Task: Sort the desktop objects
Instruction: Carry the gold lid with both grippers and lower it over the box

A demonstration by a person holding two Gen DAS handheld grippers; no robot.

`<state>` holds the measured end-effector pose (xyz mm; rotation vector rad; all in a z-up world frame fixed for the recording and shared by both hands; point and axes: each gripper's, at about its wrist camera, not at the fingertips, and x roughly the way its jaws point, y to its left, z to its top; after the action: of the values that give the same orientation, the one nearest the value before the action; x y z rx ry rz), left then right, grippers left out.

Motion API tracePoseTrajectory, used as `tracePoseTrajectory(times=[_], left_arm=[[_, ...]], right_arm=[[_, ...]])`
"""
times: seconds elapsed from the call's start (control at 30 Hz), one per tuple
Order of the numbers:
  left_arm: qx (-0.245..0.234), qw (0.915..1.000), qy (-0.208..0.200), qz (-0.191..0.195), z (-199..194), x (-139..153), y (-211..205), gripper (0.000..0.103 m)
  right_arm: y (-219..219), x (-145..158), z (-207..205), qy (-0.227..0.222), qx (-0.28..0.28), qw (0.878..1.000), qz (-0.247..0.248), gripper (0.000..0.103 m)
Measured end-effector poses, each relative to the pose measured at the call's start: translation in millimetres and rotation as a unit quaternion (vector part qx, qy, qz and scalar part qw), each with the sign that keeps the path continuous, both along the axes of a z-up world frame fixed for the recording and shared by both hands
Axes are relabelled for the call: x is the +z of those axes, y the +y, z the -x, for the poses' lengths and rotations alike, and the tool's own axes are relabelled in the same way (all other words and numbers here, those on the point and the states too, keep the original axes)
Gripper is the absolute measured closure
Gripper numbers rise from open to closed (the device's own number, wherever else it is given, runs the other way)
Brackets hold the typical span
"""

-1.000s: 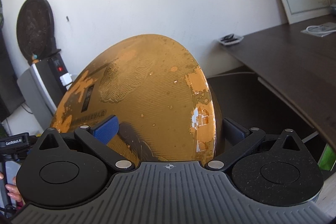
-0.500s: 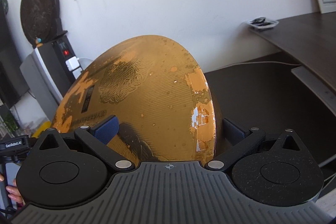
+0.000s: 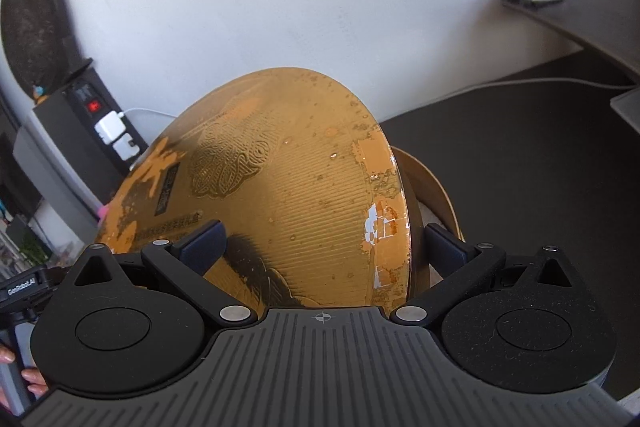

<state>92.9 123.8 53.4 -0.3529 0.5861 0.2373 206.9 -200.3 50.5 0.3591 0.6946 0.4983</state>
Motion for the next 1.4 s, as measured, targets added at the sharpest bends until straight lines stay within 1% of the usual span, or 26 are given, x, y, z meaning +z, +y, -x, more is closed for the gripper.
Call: tracePoseTrajectory(times=[0.2, 0.27, 0.57, 0.67, 0.93, 1.0, 1.13, 1.27, 1.4], left_arm=[[-0.003, 0.9999, 0.010, 0.000, -16, -5, -3, 0.002], [-0.006, 0.9999, 0.012, 0.001, -21, -7, -3, 0.002], [-0.007, 0.9993, 0.031, 0.018, -34, -16, -2, 0.002], [-0.006, 0.9992, 0.037, 0.017, -36, -18, -3, 0.002], [-0.005, 0.9979, 0.056, 0.032, -42, -30, 3, 0.002], [-0.007, 0.9974, 0.060, 0.037, -43, -33, 6, 0.003], [-0.015, 0.9971, 0.055, 0.050, -40, -33, 11, 0.003], [-0.025, 0.9987, 0.033, 0.028, -27, -23, 5, 0.002], [-0.043, 0.9989, 0.006, -0.016, 0, -4, -14, 0.001]], right_arm=[[-4, -8, -24, 0.044, -0.002, 0.999, -0.002, 0.000], [-7, -9, -28, 0.052, -0.003, 0.999, -0.001, 0.000], [-4, -9, -39, 0.061, -0.013, 0.998, 0.017, 0.000], [-1, -8, -42, 0.065, -0.017, 0.997, 0.026, 0.000], [10, -4, -37, 0.063, -0.028, 0.996, 0.051, 0.000], [8, -4, -36, 0.063, -0.035, 0.997, 0.039, 0.000], [-7, -4, -36, 0.076, -0.062, 0.995, 0.002, 0.001], [-18, 13, -16, 0.045, -0.087, 0.995, 0.006, 0.001], [-21, 34, 20, 0.014, -0.093, 0.996, 0.011, 0.000]])
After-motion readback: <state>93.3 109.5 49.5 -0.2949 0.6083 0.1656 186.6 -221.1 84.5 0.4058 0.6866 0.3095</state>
